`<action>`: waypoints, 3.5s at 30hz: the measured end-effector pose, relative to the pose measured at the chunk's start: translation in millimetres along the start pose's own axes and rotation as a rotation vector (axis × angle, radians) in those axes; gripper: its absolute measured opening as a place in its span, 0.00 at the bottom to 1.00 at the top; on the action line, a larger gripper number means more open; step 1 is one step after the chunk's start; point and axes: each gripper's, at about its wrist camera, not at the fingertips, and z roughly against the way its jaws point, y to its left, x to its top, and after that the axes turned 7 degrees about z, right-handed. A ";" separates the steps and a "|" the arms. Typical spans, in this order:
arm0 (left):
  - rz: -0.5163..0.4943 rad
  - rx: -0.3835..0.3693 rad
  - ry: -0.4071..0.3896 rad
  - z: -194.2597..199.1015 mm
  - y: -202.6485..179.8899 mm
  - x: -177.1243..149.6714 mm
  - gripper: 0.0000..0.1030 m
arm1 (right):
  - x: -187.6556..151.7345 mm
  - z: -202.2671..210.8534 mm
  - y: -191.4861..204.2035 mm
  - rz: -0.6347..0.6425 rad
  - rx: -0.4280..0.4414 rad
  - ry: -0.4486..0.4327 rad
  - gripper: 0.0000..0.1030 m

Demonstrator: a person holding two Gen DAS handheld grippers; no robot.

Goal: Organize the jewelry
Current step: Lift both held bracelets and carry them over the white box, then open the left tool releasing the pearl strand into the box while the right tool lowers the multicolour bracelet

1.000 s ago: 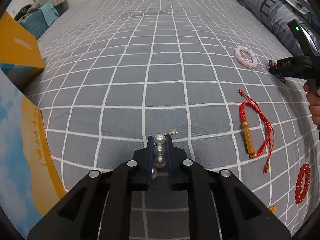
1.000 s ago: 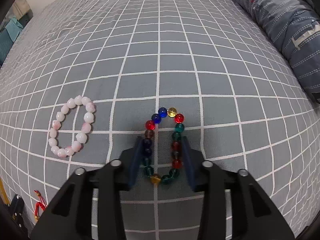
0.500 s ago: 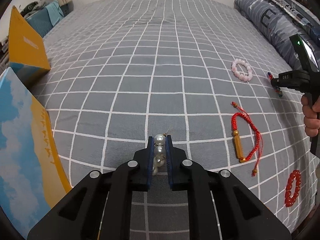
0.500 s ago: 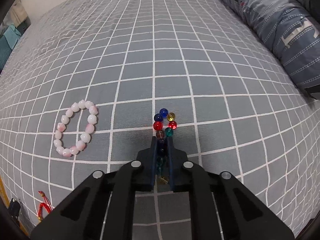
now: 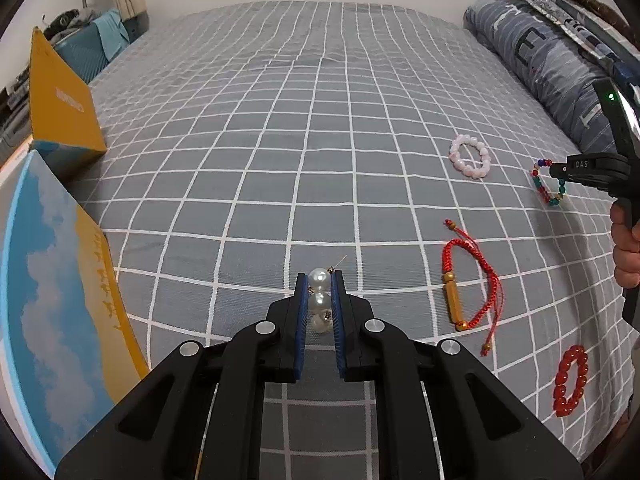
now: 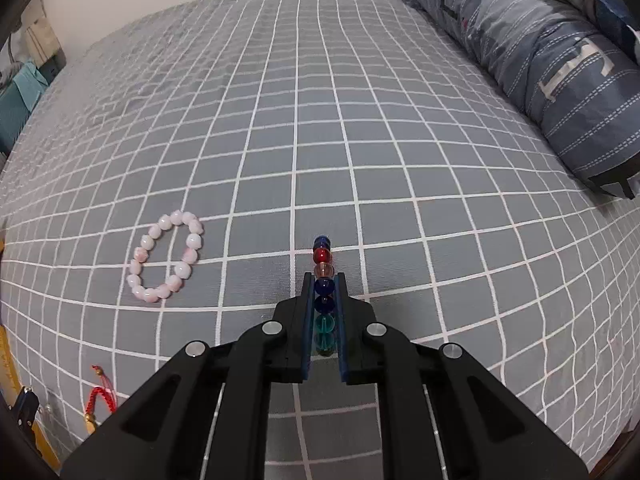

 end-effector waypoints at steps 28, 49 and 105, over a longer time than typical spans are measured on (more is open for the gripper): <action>0.086 -0.034 -0.091 94.5 6.9 36.9 0.11 | -17.3 122.6 7.6 0.046 0.048 -0.120 0.09; 0.226 0.112 -0.109 173.1 102.8 34.5 0.11 | -39.3 201.6 135.6 0.221 0.158 -0.189 0.09; 0.504 0.302 0.203 113.5 336.2 -65.7 0.12 | -146.7 160.4 485.6 0.717 0.400 0.042 0.09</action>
